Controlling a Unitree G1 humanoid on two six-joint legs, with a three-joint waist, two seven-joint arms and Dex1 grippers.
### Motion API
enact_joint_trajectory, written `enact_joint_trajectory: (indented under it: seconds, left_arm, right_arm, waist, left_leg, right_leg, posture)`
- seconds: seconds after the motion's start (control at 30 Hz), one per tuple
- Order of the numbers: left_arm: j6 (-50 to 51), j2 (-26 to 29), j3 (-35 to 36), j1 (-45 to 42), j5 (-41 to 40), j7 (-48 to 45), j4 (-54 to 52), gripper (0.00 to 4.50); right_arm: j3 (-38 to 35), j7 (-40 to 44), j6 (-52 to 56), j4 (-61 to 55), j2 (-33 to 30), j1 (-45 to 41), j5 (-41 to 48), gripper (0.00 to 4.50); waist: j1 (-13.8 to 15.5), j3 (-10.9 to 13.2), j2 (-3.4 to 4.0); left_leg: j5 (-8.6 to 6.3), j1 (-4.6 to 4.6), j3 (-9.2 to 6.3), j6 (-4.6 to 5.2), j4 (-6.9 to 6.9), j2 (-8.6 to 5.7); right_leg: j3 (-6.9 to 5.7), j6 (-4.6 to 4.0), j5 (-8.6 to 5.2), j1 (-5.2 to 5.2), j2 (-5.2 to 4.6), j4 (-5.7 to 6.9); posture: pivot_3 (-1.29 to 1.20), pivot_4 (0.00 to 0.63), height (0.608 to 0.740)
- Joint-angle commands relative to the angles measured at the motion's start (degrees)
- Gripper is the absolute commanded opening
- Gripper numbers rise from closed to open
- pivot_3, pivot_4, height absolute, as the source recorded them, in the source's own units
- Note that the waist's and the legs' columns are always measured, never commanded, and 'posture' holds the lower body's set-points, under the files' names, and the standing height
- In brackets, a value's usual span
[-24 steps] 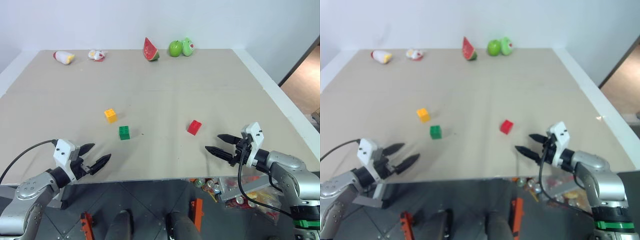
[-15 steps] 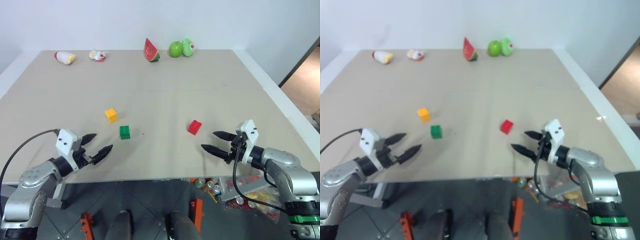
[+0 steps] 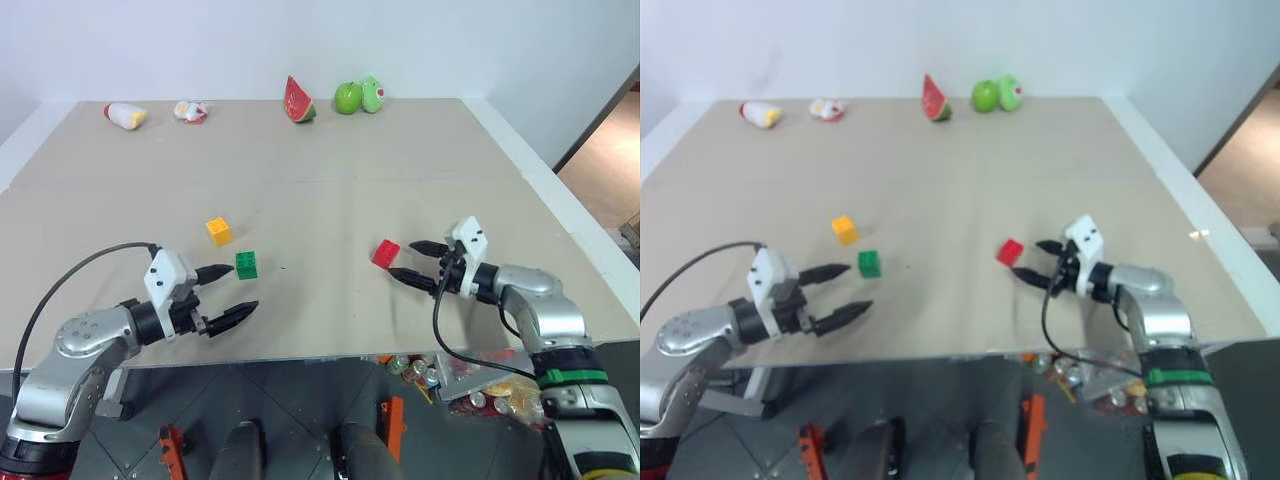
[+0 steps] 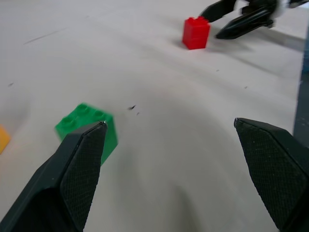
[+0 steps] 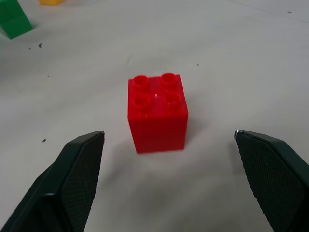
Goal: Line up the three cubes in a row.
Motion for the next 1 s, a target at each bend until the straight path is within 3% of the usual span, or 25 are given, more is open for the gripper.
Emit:
enact_joint_trajectory:
  seconds: [0.03,0.23,0.57,0.8,1.0]
  left_arm:
    - [0.4,1.0,-0.4,-1.3,-0.6,-0.3,-3.2,4.36]
    - [0.0,0.5,-2.1,-1.3,0.5,0.2,-3.9,4.36]
    - [-1.3,-0.1,-2.9,-0.8,1.5,0.3,-3.3,4.43]
    - [-0.1,0.9,-3.2,-1.8,0.3,-2.6,-2.9,4.43]
    - [0.8,1.7,-2.8,-3.5,-0.1,-4.1,-1.5,4.43]
  right_arm:
    - [0.7,2.2,-3.2,3.6,1.4,-3.6,-1.1,4.50]
    - [2.3,4.0,-6.5,8.0,3.7,-6.1,-3.3,4.50]
    - [2.0,9.9,-4.8,7.5,3.1,-6.6,-2.3,1.39]
    - [4.5,22.0,1.4,0.2,-2.4,-4.1,-0.8,1.28]
    - [8.7,29.3,-5.3,-0.1,-5.6,-3.4,-4.1,1.28]
  waist:
    - [0.0,0.0,0.00]
    - [0.0,0.0,0.00]
    - [0.0,0.0,0.01]
    - [0.0,0.0,0.01]
    - [0.0,0.0,0.01]
  left_leg:
    - [0.00,0.00,-0.01,0.00,0.00,0.03]
    - [0.00,0.02,-0.02,0.00,-0.01,0.17]
    - [0.02,0.06,0.01,-0.02,0.04,0.23]
    - [0.02,0.06,0.03,-0.03,0.03,0.24]
    - [0.02,0.07,0.04,-0.03,0.11,0.26]
  right_leg:
    - [0.00,-0.02,0.01,0.00,0.05,0.00]
    - [0.04,-0.10,0.05,-0.02,0.24,0.04]
    - [0.08,-0.19,0.16,-0.02,0.29,0.05]
    - [0.09,-0.19,0.16,-0.03,0.29,0.05]
    - [0.09,-0.21,0.19,-0.04,0.32,0.06]
  posture:
    - [0.00,0.150,0.740]
    - [0.00,0.150,0.740]
    - [0.00,0.150,0.740]
    - [0.00,0.150,0.740]
    - [0.00,0.150,0.740]
